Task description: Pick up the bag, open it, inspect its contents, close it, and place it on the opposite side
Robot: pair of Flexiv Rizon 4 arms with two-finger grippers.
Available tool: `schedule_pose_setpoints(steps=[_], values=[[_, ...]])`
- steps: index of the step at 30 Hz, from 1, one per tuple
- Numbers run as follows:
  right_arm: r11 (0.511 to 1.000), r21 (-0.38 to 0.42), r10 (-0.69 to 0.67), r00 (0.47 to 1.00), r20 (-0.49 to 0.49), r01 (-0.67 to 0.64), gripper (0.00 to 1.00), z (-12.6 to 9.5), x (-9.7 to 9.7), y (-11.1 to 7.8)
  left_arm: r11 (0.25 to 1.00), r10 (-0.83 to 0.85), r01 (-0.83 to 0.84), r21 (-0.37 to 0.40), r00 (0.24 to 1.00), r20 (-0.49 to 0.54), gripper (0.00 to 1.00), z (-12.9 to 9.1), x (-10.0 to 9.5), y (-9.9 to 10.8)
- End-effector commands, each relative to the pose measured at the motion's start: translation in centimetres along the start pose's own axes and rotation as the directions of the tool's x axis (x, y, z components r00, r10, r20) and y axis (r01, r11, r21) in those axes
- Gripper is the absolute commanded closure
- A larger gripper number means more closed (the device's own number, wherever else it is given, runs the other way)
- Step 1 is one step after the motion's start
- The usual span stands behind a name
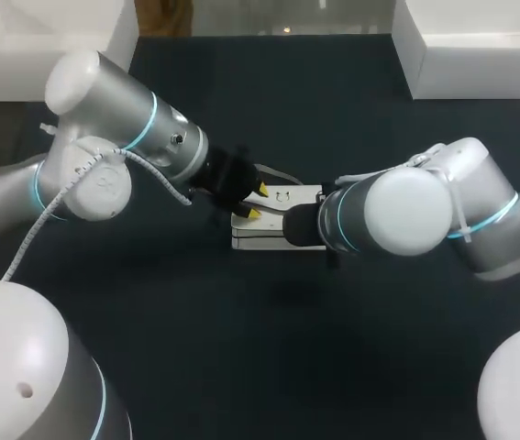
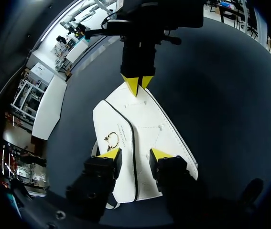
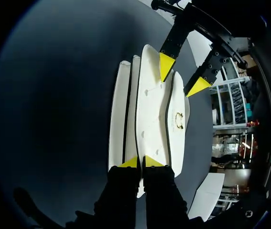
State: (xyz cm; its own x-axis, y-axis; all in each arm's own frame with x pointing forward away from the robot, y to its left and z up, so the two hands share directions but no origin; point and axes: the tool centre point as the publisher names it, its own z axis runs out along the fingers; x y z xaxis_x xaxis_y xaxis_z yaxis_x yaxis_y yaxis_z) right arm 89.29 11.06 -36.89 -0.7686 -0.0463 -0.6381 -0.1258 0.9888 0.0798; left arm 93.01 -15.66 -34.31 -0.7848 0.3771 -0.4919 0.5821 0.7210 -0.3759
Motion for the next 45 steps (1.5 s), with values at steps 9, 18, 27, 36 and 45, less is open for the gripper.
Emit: schedule_pose_setpoints(steps=[9,18,27,36,45], values=[[1.0,-0.011,0.001,0.998,0.067,0.0,1.0,0.1,0.4,-0.2,1.0,-0.018,0.018,-0.011,1.0,0.025,0.7,1.5,-1.5,0.5],[1.0,-0.011,0.001,0.998,0.067,0.0,1.0,0.1,0.4,-0.2,1.0,-0.012,0.012,-0.027,1.0,0.028,0.72,2.0,-1.8,0.8],[1.0,-0.011,0.001,0.998,0.067,0.0,1.0,0.1,0.4,-0.2,0.999,0.006,-0.005,-0.033,1.0,0.028,0.72,2.0,-1.2,0.6],[1.0,-0.011,0.001,0.998,0.067,0.0,1.0,0.1,0.4,-0.2,0.998,-0.007,0.01,-0.058,0.998,0.058,1.0,2.9,-2.1,0.7],[1.0,-0.011,0.001,0.998,0.067,0.0,1.0,0.1,0.4,-0.2,0.992,-0.123,0.123,0.012,0.992,0.01,1.0,0.9,-4.5,1.1]])
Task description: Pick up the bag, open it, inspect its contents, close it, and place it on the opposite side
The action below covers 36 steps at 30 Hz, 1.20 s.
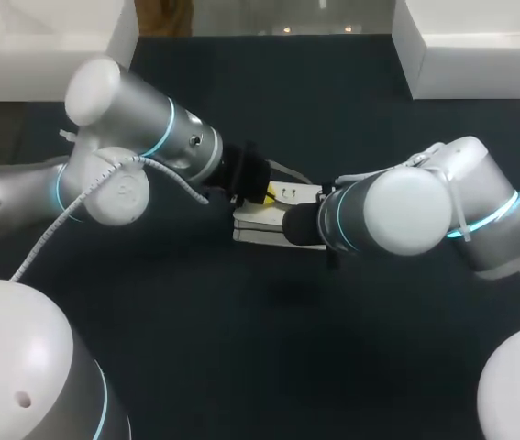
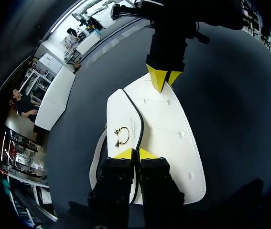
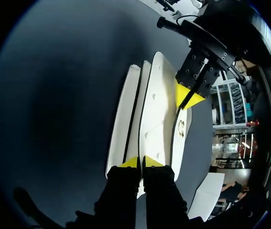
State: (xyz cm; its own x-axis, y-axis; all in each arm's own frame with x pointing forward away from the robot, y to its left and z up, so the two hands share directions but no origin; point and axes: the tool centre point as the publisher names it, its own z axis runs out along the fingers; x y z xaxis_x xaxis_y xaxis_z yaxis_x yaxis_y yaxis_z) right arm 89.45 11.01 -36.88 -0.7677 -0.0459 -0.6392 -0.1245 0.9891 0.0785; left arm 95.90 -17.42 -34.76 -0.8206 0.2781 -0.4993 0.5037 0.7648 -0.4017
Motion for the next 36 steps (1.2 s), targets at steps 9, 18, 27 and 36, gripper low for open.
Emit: schedule_pose_setpoints(steps=[9,18,27,36], values=[[1.0,-0.013,0.0,0.998,0.065,0.0,1.0,0.1,0.6,-0.1,0.99,-0.132,0.137,0.028,0.979,-0.153,1.0,-2.6,-4.1,0.3],[1.0,-0.013,0.0,0.998,0.065,0.0,1.0,0.1,0.6,-0.1,0.98,-0.196,0.197,-0.014,0.959,-0.204,1.0,-2.8,-5.2,0.5],[1.0,-0.013,0.0,0.998,0.065,0.0,1.0,0.1,0.6,-0.1,0.988,-0.15,0.152,0.005,0.979,-0.141,0.58,-2.0,-3.3,0.5],[1.0,-0.013,0.0,0.998,0.065,0.0,1.0,0.1,0.6,-0.1,0.99,-0.131,0.132,0.053,0.991,-0.03,0.07,-1.3,-1.6,0.2]])
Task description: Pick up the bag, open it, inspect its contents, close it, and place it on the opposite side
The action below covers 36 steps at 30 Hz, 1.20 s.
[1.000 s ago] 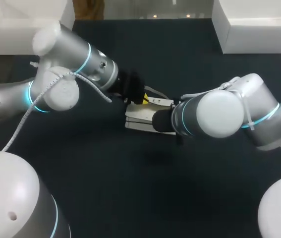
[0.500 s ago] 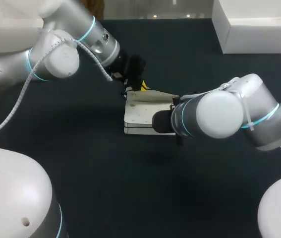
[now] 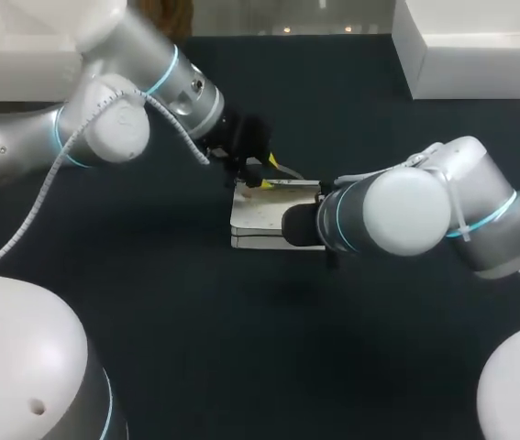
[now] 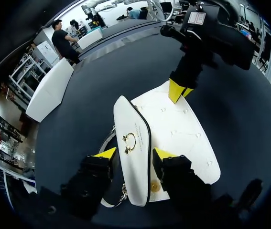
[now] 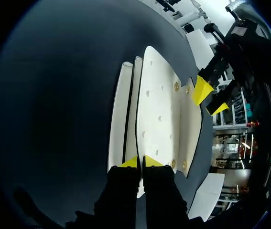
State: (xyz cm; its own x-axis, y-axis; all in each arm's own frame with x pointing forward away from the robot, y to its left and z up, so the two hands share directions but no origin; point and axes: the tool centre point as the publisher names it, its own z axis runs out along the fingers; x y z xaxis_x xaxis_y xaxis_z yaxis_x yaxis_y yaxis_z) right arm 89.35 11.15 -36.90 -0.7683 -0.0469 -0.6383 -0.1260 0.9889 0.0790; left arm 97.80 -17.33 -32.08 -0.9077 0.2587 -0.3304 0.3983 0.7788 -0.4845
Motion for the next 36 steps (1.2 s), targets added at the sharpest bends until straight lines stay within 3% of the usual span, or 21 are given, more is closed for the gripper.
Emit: schedule_pose_setpoints(steps=[1,7,17,34,36], values=[[1.0,-0.012,0.001,0.998,0.066,0.0,1.0,0.1,0.5,-0.3,1.0,-0.001,-0.001,0.026,0.994,0.113,0.07,0.7,1.1,0.5],[1.0,-0.012,0.001,0.998,0.066,0.0,1.0,0.1,0.5,-0.3,1.0,-0.018,0.014,0.026,0.988,0.152,0.09,1.5,0.0,0.7],[1.0,-0.012,0.001,0.998,0.066,0.0,1.0,0.1,0.5,-0.3,0.997,-0.075,0.071,0.035,0.985,0.154,0.32,2.7,-2.6,1.4],[1.0,-0.012,0.001,0.998,0.066,0.0,1.0,0.1,0.5,-0.3,0.984,-0.176,0.174,0.033,0.982,0.073,0.38,4.7,-3.9,3.0],[1.0,-0.012,0.001,0.998,0.066,0.0,1.0,0.1,0.5,-0.3,0.982,-0.187,0.186,0.032,0.98,0.065,0.44,4.9,-4.0,3.1]])
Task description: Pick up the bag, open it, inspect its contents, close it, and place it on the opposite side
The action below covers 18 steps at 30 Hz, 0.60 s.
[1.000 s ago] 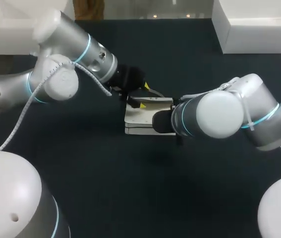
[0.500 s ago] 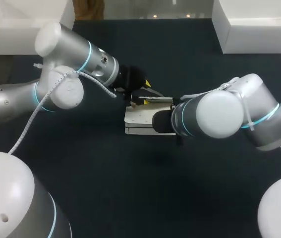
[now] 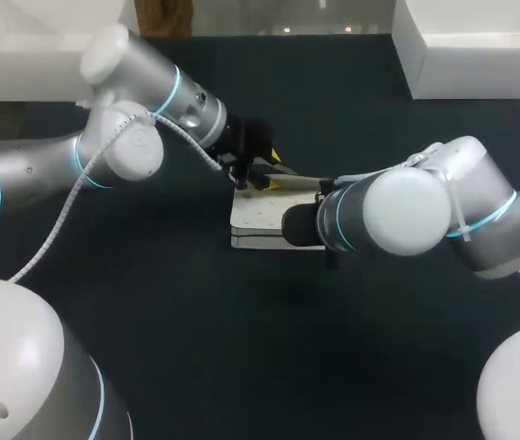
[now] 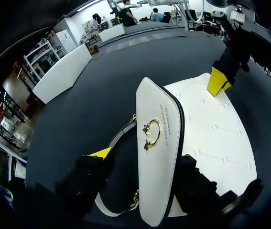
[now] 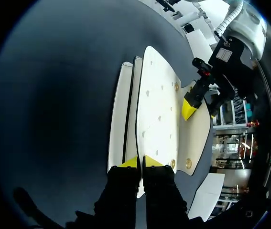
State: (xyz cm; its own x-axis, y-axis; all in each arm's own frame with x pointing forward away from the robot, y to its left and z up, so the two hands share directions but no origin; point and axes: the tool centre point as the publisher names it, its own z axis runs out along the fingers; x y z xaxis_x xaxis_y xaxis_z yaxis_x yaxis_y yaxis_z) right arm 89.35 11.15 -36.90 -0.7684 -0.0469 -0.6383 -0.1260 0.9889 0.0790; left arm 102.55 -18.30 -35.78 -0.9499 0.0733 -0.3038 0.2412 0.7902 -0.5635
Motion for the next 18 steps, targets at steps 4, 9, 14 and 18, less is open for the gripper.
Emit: schedule_pose_setpoints(steps=[4,9,14,18], values=[[1.0,-0.012,0.001,0.998,0.066,0.0,1.0,0.09,0.48,-0.29,0.999,-0.036,0.036,-0.007,0.999,-0.026,0.5,1.07,-0.84,0.3],[1.0,-0.012,0.001,0.998,0.066,0.0,1.0,0.09,0.48,-0.29,0.998,-0.055,0.054,-0.022,0.998,-0.038,0.6,1.41,-0.97,0.43],[1.0,-0.012,0.001,0.998,0.066,0.0,1.0,0.09,0.48,-0.29,0.997,-0.07,0.069,-0.025,0.996,-0.049,0.63,1.53,-0.86,0.77],[1.0,-0.012,0.001,0.998,0.066,0.0,1.0,0.09,0.48,-0.29,0.996,-0.087,0.086,-0.024,0.995,-0.053,0.9,1.57,-0.96,0.98]])
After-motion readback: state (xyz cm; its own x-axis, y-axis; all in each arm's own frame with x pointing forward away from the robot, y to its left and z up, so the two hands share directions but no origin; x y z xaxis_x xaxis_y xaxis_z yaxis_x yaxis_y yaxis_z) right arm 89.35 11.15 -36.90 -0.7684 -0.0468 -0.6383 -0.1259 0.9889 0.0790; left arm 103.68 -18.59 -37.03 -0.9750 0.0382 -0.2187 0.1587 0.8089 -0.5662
